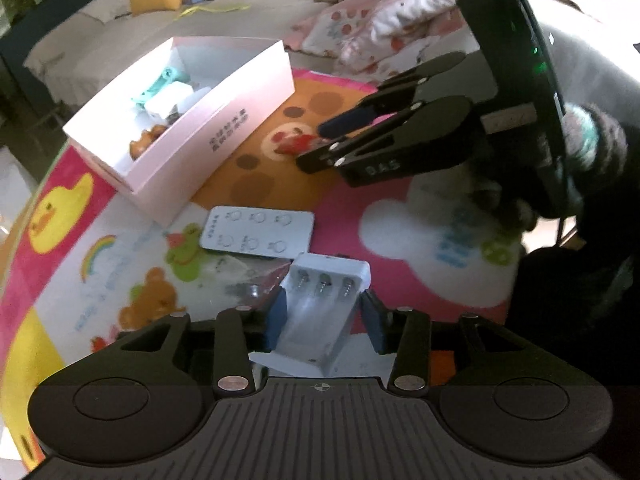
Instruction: Organize rigid objects
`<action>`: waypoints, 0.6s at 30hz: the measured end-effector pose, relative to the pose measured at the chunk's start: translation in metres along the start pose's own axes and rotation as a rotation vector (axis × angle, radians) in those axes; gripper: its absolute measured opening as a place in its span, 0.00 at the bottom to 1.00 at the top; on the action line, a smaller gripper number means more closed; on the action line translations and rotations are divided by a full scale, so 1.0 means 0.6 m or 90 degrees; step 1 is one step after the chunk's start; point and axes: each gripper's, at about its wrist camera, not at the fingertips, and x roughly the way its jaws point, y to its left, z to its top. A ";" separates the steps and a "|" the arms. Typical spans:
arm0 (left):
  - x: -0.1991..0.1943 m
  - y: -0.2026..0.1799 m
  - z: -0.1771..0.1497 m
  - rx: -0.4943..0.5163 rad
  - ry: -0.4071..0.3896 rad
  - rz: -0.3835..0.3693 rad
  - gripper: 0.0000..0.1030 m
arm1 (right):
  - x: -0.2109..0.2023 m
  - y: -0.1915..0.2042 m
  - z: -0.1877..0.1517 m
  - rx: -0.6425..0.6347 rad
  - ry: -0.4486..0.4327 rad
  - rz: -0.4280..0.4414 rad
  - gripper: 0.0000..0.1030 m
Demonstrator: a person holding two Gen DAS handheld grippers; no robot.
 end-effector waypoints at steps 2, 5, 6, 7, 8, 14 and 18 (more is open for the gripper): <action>0.003 0.000 0.000 0.012 0.002 0.016 0.46 | 0.000 0.000 0.000 0.000 0.000 0.000 0.35; 0.012 0.007 0.004 0.015 0.003 0.042 0.46 | 0.000 0.000 0.000 0.000 0.000 0.000 0.35; 0.015 0.010 0.005 0.013 0.003 0.048 0.46 | 0.000 0.000 0.000 -0.001 0.000 0.000 0.36; 0.018 0.014 0.006 0.011 0.003 0.051 0.46 | 0.000 0.000 0.000 -0.001 0.000 0.000 0.36; 0.021 0.019 0.006 0.008 0.001 0.048 0.45 | 0.000 0.000 0.000 -0.001 0.000 0.000 0.36; 0.050 0.051 0.004 -0.057 0.030 -0.038 0.64 | 0.001 0.002 0.000 -0.002 0.001 0.002 0.38; 0.044 0.066 -0.003 -0.091 0.010 -0.051 0.59 | 0.002 0.003 0.000 -0.002 0.001 0.003 0.39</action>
